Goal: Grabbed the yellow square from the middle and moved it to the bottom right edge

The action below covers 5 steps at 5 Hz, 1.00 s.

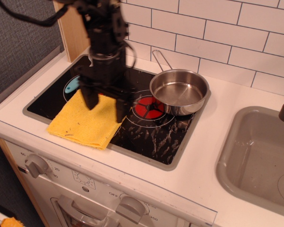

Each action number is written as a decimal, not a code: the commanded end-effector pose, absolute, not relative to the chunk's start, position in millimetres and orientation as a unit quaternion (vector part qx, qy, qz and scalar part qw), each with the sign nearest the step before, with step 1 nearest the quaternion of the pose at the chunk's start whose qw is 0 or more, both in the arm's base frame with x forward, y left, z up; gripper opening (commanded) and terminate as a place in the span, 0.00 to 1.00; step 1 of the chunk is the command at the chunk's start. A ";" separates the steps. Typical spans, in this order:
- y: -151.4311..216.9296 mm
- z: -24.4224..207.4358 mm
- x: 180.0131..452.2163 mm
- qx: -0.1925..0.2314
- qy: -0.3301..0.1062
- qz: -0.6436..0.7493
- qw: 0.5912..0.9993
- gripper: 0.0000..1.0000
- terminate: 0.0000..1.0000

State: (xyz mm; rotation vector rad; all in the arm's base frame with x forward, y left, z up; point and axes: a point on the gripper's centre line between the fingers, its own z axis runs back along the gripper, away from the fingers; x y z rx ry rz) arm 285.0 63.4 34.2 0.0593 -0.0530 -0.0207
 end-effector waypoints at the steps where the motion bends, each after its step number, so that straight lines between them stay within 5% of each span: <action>1: 82.3 33.4 275.2 0.028 -0.052 0.023 0.998 1.00 0.00; 3: 76.2 9.1 285.6 0.034 -0.034 0.005 0.999 1.00 0.00; 5: 30.8 -3.2 288.0 -0.006 -0.039 -0.022 0.999 1.00 0.00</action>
